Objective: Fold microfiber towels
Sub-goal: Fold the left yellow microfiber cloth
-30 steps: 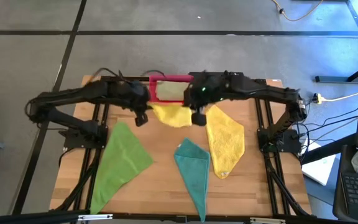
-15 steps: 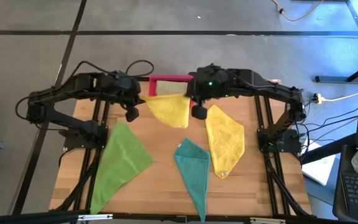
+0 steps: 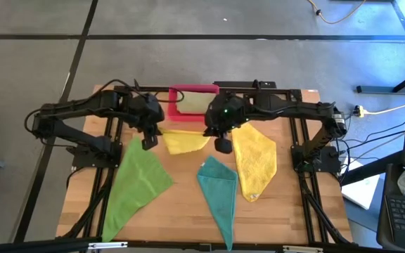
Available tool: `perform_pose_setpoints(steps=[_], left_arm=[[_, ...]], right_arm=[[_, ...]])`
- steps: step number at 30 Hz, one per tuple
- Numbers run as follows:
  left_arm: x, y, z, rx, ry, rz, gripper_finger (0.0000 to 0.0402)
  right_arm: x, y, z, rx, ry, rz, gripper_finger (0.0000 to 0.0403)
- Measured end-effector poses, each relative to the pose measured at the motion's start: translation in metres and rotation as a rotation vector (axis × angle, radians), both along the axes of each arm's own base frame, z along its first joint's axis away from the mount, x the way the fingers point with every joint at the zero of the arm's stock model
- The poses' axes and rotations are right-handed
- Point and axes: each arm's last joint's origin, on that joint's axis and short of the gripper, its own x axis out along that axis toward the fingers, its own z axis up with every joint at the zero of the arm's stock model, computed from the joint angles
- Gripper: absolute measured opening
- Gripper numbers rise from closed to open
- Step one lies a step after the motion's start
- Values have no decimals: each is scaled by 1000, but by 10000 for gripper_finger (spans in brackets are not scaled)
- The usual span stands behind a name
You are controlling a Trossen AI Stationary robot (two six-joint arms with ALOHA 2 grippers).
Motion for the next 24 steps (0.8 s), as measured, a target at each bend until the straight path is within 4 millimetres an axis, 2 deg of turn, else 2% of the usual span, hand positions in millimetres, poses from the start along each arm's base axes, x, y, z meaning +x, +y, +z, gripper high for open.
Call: perform_pose_setpoints(steps=[7,11,16,19,22,24], left_arm=[[-7,-13,23,-338,-111,-71,0],[-13,-21,34,-499,-175,-155,0],[-11,-31,42,-609,-235,-244,0],[-9,-35,39,-544,-239,-280,0],[-6,-32,18,-375,-184,-255,0],[-4,-26,-3,-213,-124,-217,0]], right_arm=[[-6,8,55,223,-169,139,11],[-10,10,69,337,-189,163,11],[-9,17,62,468,-121,206,11],[-6,19,49,426,-100,220,11],[-2,16,27,333,-57,166,11],[2,8,5,259,-10,116,11]])
